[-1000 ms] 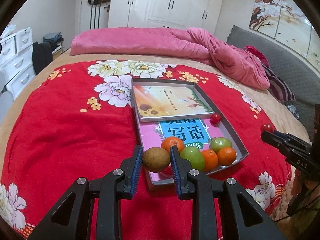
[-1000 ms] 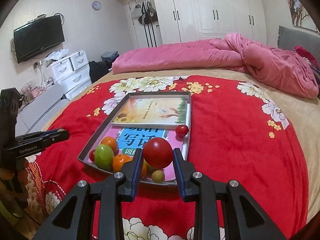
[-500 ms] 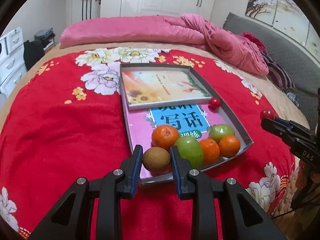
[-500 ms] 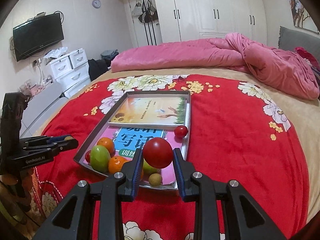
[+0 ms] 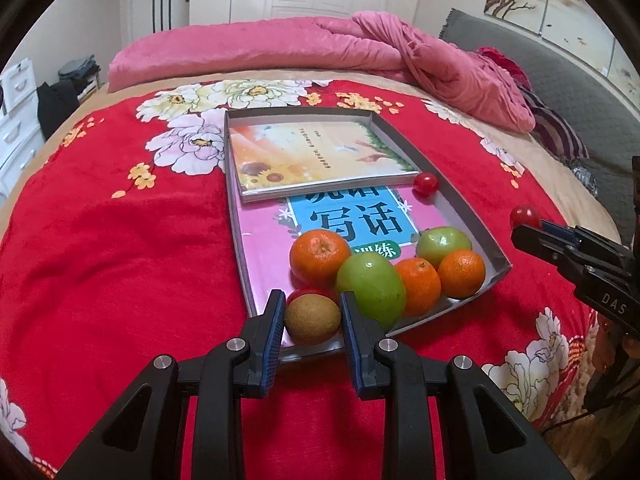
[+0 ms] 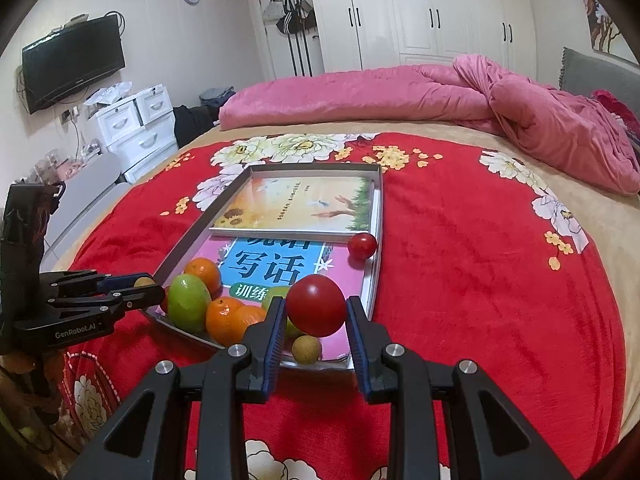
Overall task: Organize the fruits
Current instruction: 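Carry the kiwi over the tray with the left gripper while the right gripper carries the cherry tomato, then release the kiwi into the tray with left while right releases the cherry tomato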
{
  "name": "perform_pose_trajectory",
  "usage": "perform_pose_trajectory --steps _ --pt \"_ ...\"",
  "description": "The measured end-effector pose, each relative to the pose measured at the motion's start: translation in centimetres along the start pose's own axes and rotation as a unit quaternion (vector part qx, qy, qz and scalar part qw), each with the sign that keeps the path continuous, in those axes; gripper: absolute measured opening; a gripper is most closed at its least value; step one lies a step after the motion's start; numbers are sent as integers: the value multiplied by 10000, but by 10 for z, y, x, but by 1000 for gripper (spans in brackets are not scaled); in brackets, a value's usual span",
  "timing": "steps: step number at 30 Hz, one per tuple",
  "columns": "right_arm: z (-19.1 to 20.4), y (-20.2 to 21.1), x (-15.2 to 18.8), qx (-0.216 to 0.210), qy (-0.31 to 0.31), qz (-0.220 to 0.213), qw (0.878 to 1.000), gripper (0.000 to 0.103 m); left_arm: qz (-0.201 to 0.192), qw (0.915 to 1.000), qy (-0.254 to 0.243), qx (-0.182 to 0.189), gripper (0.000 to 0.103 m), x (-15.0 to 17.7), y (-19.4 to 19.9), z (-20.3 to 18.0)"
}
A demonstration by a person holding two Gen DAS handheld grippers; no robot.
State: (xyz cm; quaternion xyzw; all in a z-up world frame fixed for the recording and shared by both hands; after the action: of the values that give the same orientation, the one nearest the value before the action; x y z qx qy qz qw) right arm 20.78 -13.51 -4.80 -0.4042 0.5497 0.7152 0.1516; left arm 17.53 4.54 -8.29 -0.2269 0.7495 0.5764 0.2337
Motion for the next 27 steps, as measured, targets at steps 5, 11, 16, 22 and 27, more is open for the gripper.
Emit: perform_pose_trajectory --steps 5,11,16,22,27 --pt "2 -4 3 -24 3 59 10000 30 37 10000 7 6 29 1 -2 0" --pt "5 -10 9 -51 82 167 9998 30 59 10000 26 15 29 1 -4 1" --pt "10 -17 14 -130 161 294 9994 31 60 10000 49 23 29 1 -4 2" --pt "13 -26 21 -197 158 480 9985 31 58 10000 49 20 29 1 -4 2" --pt "11 -26 23 -272 47 555 9981 31 63 10000 58 23 29 1 -4 3"
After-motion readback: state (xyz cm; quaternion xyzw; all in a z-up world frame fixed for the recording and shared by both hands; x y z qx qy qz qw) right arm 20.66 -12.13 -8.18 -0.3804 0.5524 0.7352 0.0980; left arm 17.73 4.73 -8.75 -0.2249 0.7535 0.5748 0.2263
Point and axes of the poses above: each gripper's, at about its wrist camera, not at the fingertips, and y roughly against the way its jaws point, z to its left, x to its underside, the point moved 9 cm from there along -y, roughly the way its jaws point, and after that the axes turned 7 degrees about x, right-handed, at the moved point
